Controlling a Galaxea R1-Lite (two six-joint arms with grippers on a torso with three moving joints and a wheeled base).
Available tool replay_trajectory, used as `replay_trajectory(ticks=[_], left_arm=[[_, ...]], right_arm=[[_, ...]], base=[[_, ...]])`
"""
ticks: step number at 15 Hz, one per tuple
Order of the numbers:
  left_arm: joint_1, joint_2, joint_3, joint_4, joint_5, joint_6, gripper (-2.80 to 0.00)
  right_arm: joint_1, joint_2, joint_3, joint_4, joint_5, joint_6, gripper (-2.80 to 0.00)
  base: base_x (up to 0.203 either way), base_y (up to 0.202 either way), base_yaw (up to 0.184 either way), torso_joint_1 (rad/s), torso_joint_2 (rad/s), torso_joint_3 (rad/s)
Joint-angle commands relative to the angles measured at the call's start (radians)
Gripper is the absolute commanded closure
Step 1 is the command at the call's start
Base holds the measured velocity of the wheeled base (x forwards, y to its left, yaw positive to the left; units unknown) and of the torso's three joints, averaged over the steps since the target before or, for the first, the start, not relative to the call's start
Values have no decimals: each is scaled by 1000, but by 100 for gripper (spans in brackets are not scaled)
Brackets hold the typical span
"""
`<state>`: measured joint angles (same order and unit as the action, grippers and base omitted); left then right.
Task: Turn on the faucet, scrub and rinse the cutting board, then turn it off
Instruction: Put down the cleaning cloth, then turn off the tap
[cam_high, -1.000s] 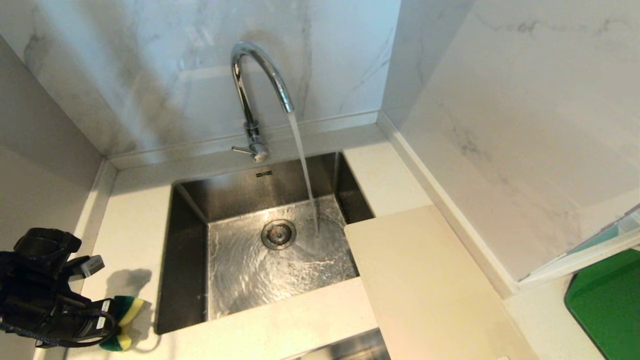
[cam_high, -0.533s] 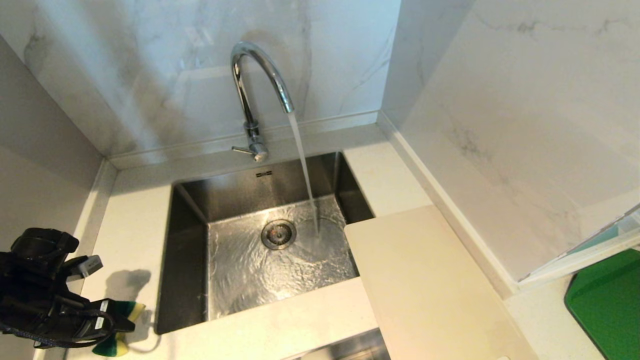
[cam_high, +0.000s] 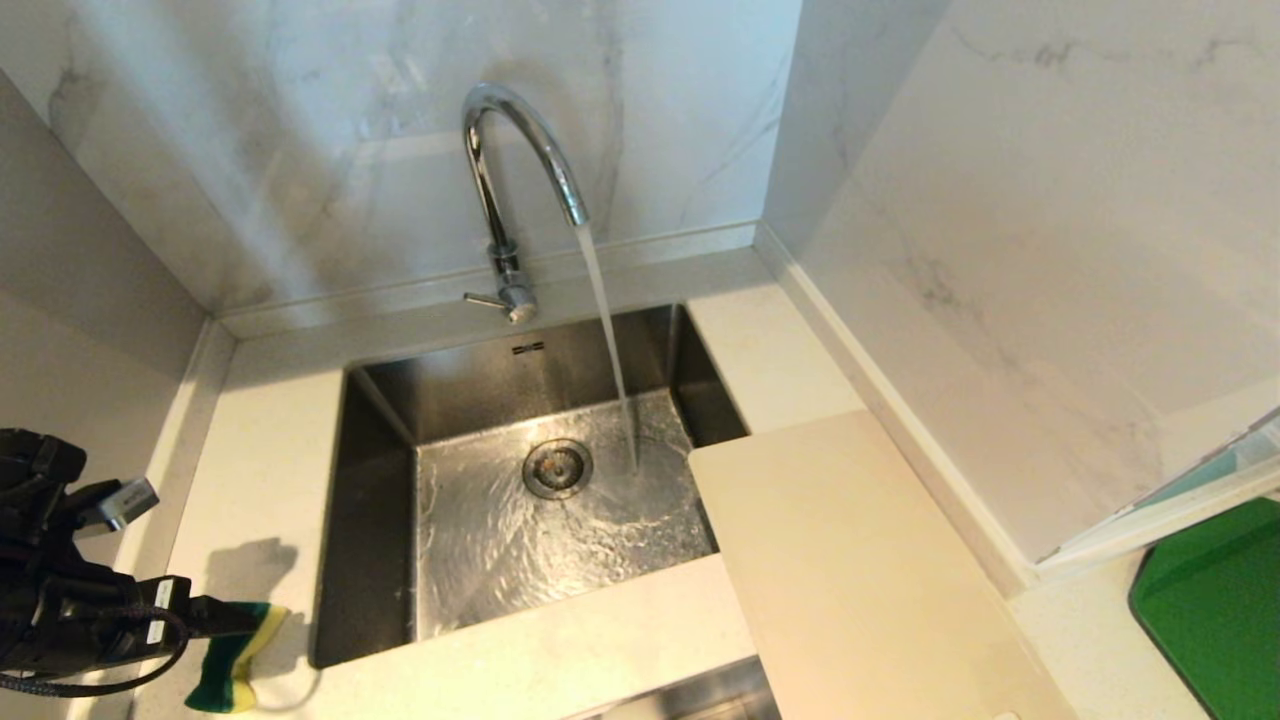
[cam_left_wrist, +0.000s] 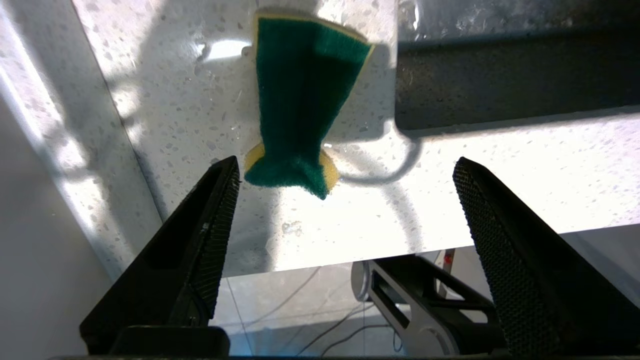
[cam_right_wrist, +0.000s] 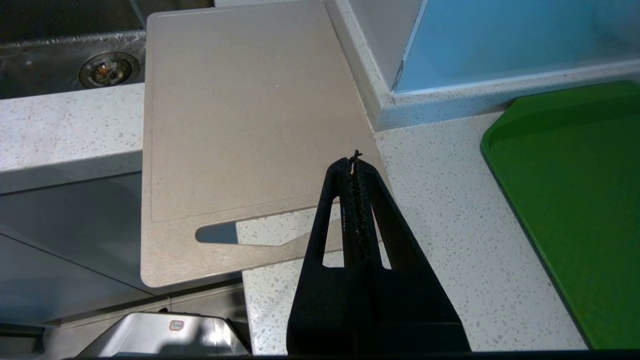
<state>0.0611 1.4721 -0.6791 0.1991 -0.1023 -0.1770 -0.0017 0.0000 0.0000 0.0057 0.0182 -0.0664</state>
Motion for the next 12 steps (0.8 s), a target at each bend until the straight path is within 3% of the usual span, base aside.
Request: replay_trajectory(ticks=[1,3,4,7,12], left_arm=[[2,-35,1,2,-2,-2,-280],[-1,-38,-6,0,-4,0,-280],[-3,-47,-11,0,-4,3,0],[-36,-58,-59,14,-2,3,0],[-189,-52,-279,198,5,-47,0]], right_arm=[[0,0,2,0,0,0,0],[0,0,2,0,0,0,0],[2,0,2,0,0,-1,0],[0,0,2,0,0,-1,0],[0,0,2,0,2,-4,0]], base=[[0,0,0,0,0,0],[0,0,0,0,0,0],[0,0,0,0,0,0],[0,0,0,0,0,0],[0,0,0,0,0,0]])
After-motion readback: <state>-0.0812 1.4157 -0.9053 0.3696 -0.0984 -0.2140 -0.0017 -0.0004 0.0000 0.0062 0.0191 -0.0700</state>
